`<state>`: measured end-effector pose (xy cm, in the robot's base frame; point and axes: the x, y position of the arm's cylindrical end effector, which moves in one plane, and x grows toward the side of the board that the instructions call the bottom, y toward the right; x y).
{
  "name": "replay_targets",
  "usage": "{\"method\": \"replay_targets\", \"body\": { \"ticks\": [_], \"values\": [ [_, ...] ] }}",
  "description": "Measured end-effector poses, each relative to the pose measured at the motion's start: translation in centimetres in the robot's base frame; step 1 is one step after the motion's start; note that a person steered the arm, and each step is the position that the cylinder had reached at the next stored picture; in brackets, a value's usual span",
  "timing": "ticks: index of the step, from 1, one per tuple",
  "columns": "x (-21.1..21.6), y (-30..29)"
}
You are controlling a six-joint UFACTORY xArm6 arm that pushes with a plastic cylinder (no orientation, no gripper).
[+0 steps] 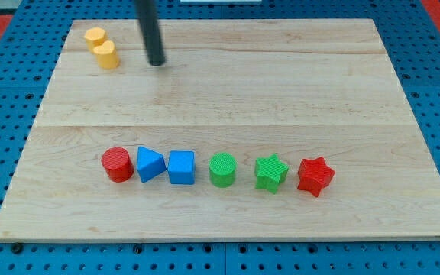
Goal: Place your arm parallel to the blue cube
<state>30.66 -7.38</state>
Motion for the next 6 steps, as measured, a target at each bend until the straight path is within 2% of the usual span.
{"method": "replay_targets", "body": {
  "ticks": [1, 3, 4, 5, 6],
  "values": [
    [1.0, 11.0],
    [2.8, 22.3],
    [2.9, 20.3],
    [2.9, 14.5],
    [2.9, 6.3]
  ]
}}
